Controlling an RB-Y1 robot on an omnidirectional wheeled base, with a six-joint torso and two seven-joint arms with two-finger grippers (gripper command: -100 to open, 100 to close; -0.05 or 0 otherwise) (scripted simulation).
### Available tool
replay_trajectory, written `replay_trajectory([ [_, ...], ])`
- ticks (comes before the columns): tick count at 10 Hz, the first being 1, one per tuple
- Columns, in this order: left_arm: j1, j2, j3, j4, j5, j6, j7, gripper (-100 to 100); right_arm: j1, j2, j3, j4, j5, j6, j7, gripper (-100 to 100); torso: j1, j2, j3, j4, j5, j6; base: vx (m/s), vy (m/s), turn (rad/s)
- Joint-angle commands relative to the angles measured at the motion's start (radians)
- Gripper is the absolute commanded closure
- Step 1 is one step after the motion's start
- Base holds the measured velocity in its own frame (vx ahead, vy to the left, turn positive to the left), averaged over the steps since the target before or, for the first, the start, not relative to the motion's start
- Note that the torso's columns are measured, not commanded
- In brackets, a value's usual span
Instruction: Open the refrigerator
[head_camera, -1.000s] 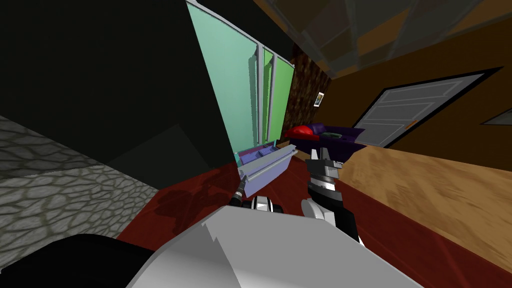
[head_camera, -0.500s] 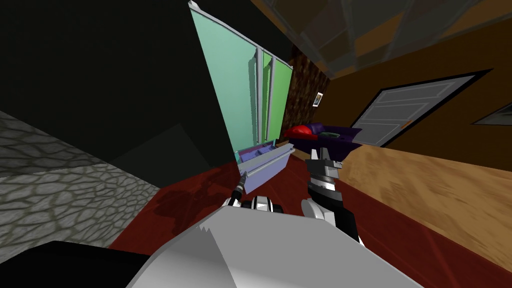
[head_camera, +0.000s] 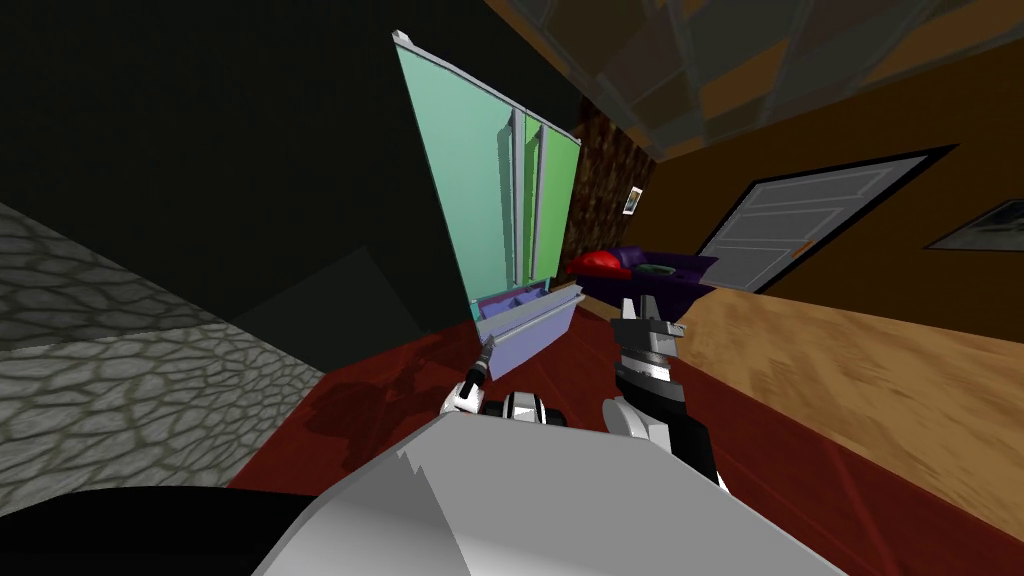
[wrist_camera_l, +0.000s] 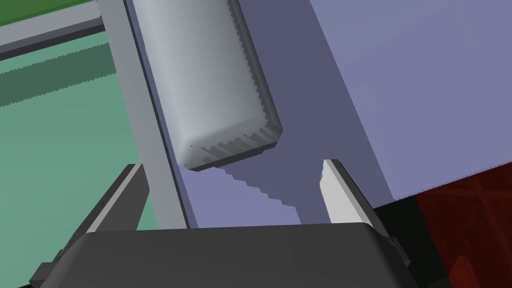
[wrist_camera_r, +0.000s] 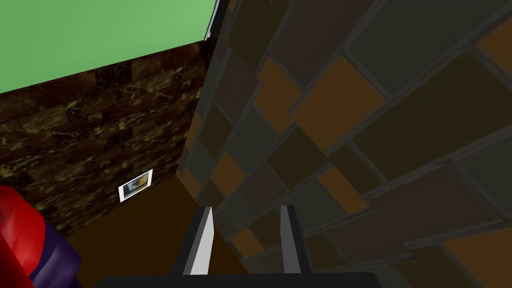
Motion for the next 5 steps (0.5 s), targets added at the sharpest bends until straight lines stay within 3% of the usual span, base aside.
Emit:
replay_trajectory([
  [1,-0.083,0.013,0.013,0.056,0.017,0.020,0.005,-100,0.000,0.000,0.000,0.000,0.000,0.000,0.000,0,0.000,0.002,0.001,0.000,0.000,0.000,-0.101,-0.014,-0.009],
  [2,-0.086,0.013,0.013,0.056,0.017,0.020,0.005,-100,0.000,0.000,0.000,0.000,0.000,0.000,0.000,0,0.000,0.003,0.002,0.001,0.000,0.000,-0.050,-0.010,-0.001],
  [3,-0.123,0.026,0.026,0.091,0.034,0.034,0.010,-100,0.000,0.000,0.000,0.000,0.000,0.000,0.000,0,0.001,0.001,0.001,0.000,0.000,0.000,-0.077,-0.013,-0.015],
  [5,-0.168,0.026,0.026,0.118,0.034,0.034,0.010,-100,0.000,0.000,0.000,0.000,0.000,0.000,0.000,0,0.001,0.003,0.002,0.001,0.000,0.000,-0.071,-0.015,-0.005],
])
